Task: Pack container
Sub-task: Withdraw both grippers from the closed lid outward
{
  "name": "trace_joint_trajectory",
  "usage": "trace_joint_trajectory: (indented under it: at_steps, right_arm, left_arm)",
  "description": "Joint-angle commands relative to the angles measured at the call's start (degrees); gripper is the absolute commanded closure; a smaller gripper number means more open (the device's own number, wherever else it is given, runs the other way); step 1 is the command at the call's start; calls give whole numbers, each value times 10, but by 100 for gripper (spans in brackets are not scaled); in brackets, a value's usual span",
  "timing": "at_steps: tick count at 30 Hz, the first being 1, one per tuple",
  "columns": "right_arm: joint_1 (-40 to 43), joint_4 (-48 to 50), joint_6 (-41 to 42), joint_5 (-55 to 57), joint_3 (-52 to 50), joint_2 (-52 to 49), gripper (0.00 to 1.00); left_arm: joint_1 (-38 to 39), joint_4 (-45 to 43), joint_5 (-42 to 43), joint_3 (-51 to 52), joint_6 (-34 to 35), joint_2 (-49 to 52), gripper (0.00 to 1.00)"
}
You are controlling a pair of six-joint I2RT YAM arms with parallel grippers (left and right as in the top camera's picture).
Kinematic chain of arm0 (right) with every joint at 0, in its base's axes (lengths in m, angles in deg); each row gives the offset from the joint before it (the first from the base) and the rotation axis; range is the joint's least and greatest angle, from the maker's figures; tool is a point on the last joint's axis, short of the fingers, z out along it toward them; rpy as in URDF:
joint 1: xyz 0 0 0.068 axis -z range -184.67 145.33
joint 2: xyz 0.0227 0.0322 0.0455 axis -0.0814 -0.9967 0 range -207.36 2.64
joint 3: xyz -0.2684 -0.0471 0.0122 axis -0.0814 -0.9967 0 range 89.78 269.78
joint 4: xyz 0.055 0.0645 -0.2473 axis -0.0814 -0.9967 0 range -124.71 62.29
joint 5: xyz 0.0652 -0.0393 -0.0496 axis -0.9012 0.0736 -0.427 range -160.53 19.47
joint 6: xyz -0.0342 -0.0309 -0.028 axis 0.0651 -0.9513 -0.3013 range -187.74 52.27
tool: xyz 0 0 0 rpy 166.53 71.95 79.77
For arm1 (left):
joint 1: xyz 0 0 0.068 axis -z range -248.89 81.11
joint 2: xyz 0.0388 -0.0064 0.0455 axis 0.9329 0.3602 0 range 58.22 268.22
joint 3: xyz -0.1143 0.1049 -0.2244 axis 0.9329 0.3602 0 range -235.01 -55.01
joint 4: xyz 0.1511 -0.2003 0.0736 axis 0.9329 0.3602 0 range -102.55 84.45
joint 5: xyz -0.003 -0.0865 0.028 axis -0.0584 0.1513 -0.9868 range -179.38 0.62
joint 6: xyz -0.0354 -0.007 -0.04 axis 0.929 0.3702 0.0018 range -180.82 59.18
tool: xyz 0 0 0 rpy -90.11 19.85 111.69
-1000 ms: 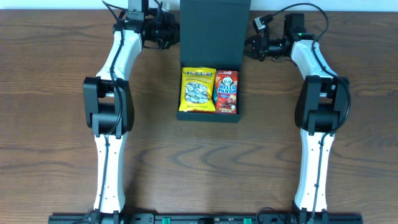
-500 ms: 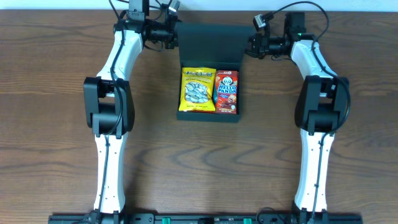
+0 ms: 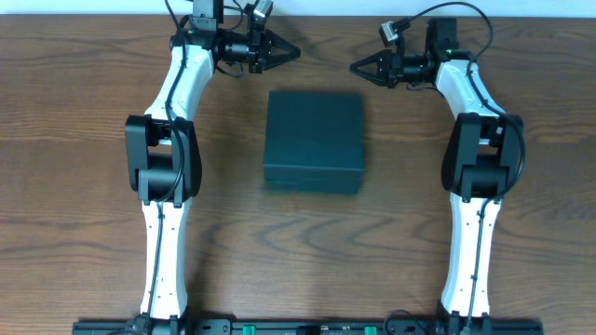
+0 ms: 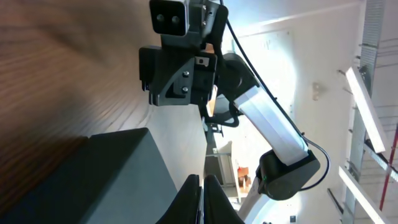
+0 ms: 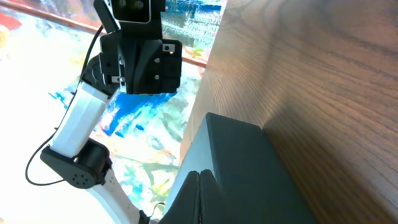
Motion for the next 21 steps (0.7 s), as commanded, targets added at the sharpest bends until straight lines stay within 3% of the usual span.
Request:
trace_joint_trajectory:
  at_steps: [1, 8, 13, 16, 21]
  right_arm:
    - [13, 1, 8, 24, 0, -3, 99]
    - [22, -2, 108, 237, 0, 2, 98]
    - [22, -20, 106, 381, 3, 41, 98]
    - [22, -42, 69, 461, 3, 83, 98]
    - [22, -138, -47, 560, 3, 171, 98]
  left_arm:
    - [2, -2, 13, 2, -16, 5, 94]
    - [5, 36, -101, 2, 19, 5, 94]
    - [10, 77, -143, -2, 11, 4, 94]
    - [16, 127, -188, -9, -21, -7, 94]
    - [36, 258, -356, -16, -148, -74, 94]
